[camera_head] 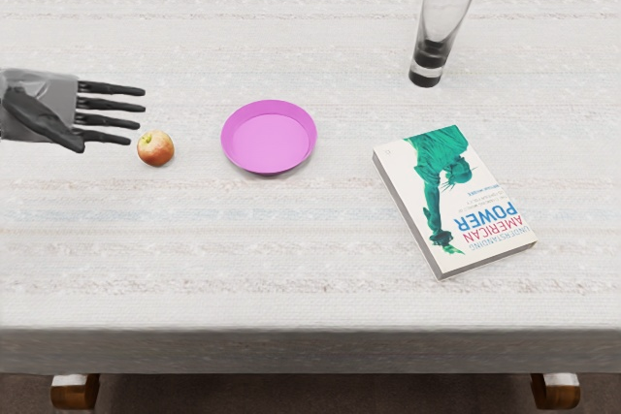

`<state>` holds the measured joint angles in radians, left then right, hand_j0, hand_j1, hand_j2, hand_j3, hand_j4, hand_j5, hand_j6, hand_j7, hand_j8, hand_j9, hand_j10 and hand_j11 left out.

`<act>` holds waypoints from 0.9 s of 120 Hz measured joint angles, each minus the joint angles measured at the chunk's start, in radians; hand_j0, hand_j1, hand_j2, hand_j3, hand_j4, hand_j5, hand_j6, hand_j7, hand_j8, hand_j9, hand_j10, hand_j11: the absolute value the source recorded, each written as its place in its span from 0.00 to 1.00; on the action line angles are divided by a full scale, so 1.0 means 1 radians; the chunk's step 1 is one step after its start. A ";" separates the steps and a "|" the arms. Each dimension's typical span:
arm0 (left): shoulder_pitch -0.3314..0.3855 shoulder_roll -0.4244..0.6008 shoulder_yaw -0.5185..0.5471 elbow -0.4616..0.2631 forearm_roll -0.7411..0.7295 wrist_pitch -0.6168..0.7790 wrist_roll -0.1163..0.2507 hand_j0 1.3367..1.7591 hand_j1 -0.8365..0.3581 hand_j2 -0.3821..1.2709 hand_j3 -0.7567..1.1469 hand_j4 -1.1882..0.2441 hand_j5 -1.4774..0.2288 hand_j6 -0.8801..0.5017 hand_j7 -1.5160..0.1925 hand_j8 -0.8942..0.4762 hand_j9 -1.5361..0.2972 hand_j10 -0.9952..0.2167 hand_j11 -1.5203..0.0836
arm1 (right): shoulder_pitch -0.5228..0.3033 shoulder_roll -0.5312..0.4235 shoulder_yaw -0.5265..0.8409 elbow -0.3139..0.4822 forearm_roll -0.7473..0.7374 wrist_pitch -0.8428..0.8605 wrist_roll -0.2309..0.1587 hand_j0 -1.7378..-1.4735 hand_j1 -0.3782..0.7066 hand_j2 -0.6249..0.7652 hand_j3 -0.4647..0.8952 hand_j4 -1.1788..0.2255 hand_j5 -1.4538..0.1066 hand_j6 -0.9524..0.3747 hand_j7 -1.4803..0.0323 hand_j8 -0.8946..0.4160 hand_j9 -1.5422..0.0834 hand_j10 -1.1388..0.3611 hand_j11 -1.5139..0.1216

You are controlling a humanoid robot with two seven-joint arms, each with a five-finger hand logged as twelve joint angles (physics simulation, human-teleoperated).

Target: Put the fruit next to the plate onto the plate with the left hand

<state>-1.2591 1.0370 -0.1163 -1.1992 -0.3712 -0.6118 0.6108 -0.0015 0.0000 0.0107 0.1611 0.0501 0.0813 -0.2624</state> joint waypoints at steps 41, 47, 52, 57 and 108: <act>-0.011 0.049 -0.085 -0.056 0.154 0.000 0.000 0.76 0.97 0.23 0.40 0.81 0.85 0.62 0.87 0.64 0.82 0.80 0.93 | 0.004 0.000 0.000 0.001 -0.004 0.000 -0.001 0.30 0.03 0.45 0.34 0.84 0.93 0.72 0.98 0.68 0.95 0.76 0.93; -0.009 0.047 -0.123 -0.119 0.254 0.000 0.000 0.76 0.96 0.23 0.40 0.81 0.84 0.62 0.87 0.63 0.82 0.80 0.93 | 0.004 0.000 0.000 0.001 -0.005 0.000 -0.001 0.30 0.03 0.45 0.34 0.84 0.93 0.72 0.98 0.68 0.95 0.76 0.93; -0.009 0.040 -0.145 -0.168 0.339 0.000 0.000 0.76 0.96 0.23 0.40 0.81 0.84 0.62 0.86 0.63 0.82 0.80 0.92 | 0.004 0.000 0.000 0.001 -0.006 0.000 -0.001 0.30 0.03 0.45 0.34 0.84 0.93 0.72 0.98 0.68 0.95 0.76 0.93; -0.009 0.031 -0.160 -0.216 0.427 0.002 0.000 0.76 0.96 0.23 0.40 0.81 0.84 0.61 0.86 0.63 0.81 0.79 0.92 | 0.005 0.000 0.000 0.000 -0.006 0.000 -0.001 0.30 0.03 0.45 0.34 0.84 0.93 0.72 0.98 0.68 0.95 0.76 0.93; 0.126 -0.307 -0.121 -0.308 1.299 0.663 0.000 0.76 0.95 0.24 0.40 0.80 0.83 0.60 0.85 0.62 0.81 0.78 0.91 | 0.009 0.000 0.000 -0.001 -0.007 -0.001 -0.001 0.30 0.03 0.45 0.34 0.84 0.93 0.72 0.98 0.68 0.95 0.76 0.93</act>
<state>-1.1331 0.7298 -0.2376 -1.5069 0.9282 0.0511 0.6109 0.0076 0.0000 0.0108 0.1597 0.0430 0.0803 -0.2630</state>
